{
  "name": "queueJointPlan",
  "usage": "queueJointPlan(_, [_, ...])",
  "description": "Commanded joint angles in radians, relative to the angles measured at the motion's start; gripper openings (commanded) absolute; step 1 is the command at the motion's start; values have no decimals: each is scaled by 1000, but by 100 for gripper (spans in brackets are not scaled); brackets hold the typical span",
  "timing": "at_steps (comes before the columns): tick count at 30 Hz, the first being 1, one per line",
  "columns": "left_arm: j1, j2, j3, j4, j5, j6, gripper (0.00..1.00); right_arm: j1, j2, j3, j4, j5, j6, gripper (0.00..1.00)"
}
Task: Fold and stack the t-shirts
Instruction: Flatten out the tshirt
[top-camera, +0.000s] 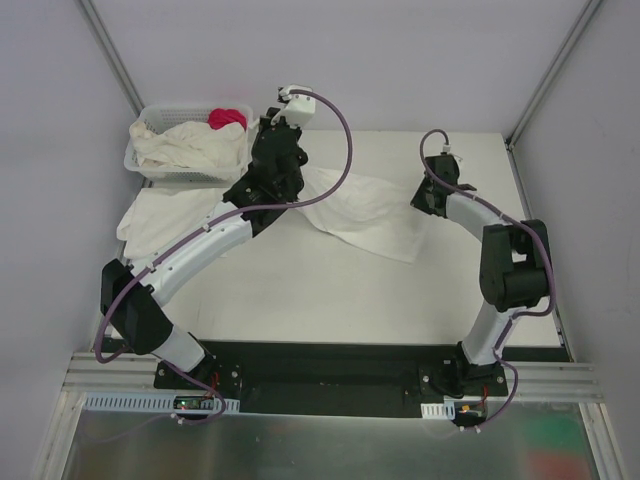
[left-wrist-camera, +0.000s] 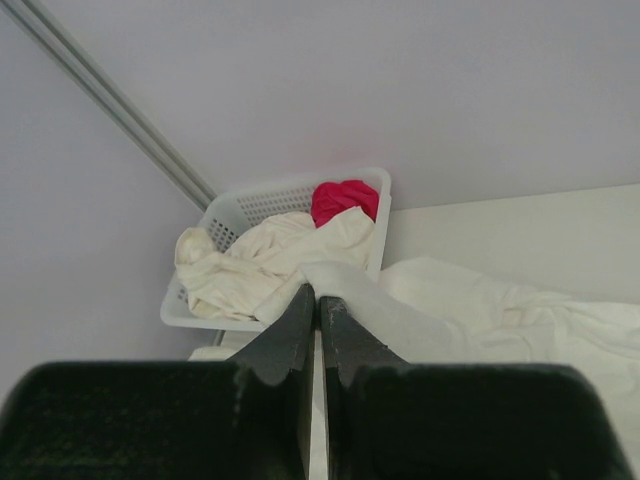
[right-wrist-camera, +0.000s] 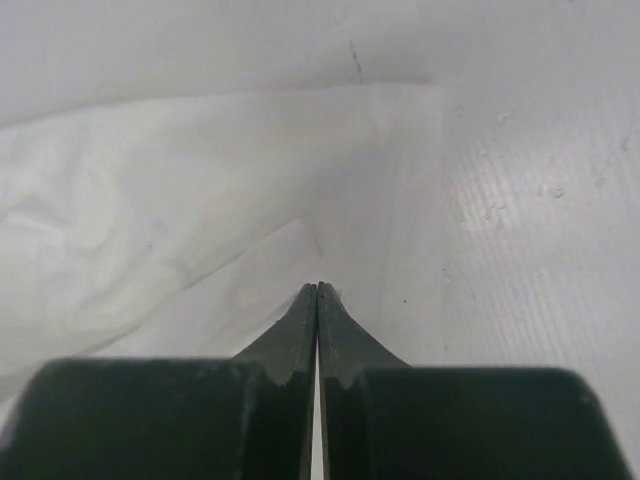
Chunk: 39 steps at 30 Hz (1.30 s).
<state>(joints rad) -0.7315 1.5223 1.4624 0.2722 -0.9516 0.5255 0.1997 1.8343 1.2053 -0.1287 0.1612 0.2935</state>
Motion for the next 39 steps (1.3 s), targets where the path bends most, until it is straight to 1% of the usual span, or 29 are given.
queueJointPlan(1, [12, -47, -11, 44, -16, -47, 0, -40, -105, 77, -46, 58, -25, 1])
queueJointPlan(8, [35, -40, -30, 70, -12, -56, 0, -77, -167, 122, -86, 104, -51, 1])
queueJointPlan(12, [60, -40, -86, 180, -13, -13, 0, -86, -230, 128, -81, 136, -95, 1])
queueJointPlan(14, [63, -47, -109, 250, -6, 10, 0, -86, -288, 120, -65, 149, -123, 1])
queueJointPlan(17, [66, -48, -122, 288, -3, 37, 0, -88, -380, 115, -43, 179, -175, 1])
queueJointPlan(19, [66, -59, -112, 283, -9, 45, 0, -88, -423, 119, -40, 204, -207, 1])
queueJointPlan(21, [64, -77, -106, 274, -10, 41, 0, -86, -501, 112, -38, 233, -223, 1])
queueJointPlan(25, [55, -155, -96, 231, -3, 25, 0, -86, -609, 126, -49, 277, -266, 1])
queueJointPlan(30, [-14, -234, -93, 229, 5, 105, 0, -86, -702, 157, -81, 279, -286, 1])
queueJointPlan(35, [-103, -359, -106, 246, 14, 151, 0, -72, -785, 151, -101, 278, -289, 1])
queueJointPlan(36, [-129, -388, -105, 246, 16, 165, 0, -69, -800, 148, -107, 264, -286, 1])
queueJointPlan(38, [-147, -407, -103, 231, 14, 183, 0, -71, -836, 145, -135, 229, -274, 1])
queueJointPlan(39, [-155, -421, -105, 228, 4, 189, 0, -69, -842, 140, -144, 184, -268, 1])
